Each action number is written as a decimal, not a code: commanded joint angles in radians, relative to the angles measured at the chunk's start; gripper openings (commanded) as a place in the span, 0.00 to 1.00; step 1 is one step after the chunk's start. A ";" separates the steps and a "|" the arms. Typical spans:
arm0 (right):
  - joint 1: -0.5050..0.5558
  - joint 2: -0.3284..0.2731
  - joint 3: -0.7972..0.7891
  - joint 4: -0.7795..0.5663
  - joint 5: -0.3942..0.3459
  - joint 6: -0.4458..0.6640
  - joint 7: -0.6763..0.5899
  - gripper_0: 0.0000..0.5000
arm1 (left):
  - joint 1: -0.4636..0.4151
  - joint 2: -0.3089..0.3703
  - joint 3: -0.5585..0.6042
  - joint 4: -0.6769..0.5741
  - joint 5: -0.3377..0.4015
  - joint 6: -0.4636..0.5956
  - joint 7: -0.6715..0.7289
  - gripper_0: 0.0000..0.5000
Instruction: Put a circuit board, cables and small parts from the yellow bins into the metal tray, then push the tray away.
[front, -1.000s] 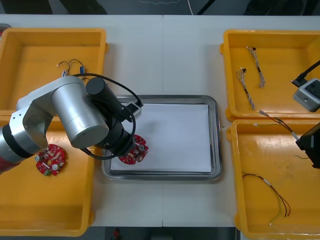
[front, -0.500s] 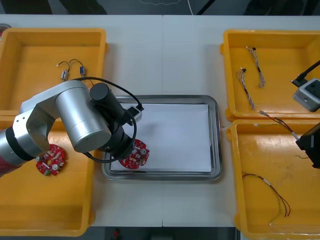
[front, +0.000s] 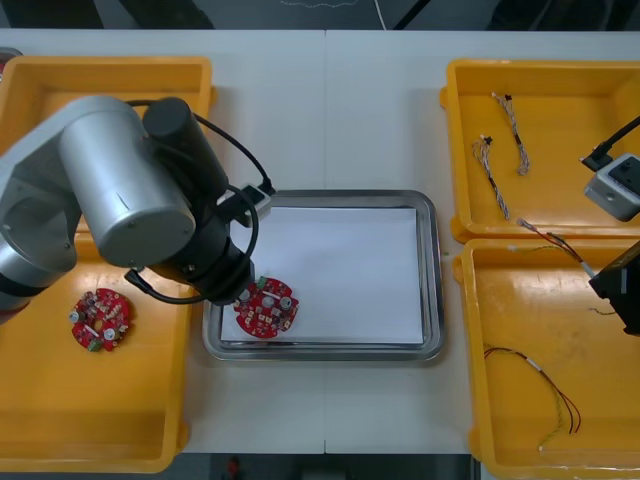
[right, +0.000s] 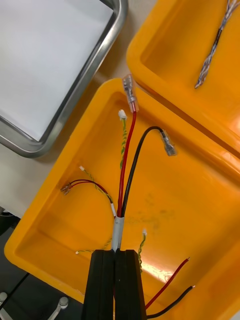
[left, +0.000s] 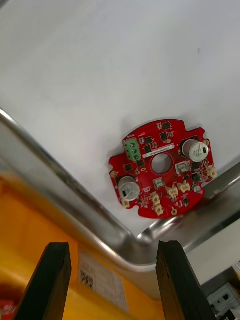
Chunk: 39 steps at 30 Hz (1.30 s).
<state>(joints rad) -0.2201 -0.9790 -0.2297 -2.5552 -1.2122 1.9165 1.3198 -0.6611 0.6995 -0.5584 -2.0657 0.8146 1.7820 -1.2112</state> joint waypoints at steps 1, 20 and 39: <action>-0.097 -0.037 0.061 -0.007 -0.043 0.003 0.019 0.00 | -0.034 -0.025 0.144 -0.060 0.041 0.089 0.062 1.00; -0.532 0.195 0.610 0.049 0.158 0.003 0.032 0.00 | -0.034 -0.006 0.514 0.118 -0.100 0.138 0.070 1.00; -0.645 0.319 1.000 0.286 0.438 -0.128 0.328 0.00 | -0.153 0.011 0.643 0.478 -0.219 0.138 0.225 1.00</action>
<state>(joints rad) -0.8334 -0.6845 0.7287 -2.2937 -0.7942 1.8276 1.5858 -0.7490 0.6907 0.0646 -1.6154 0.6038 1.9130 -1.1972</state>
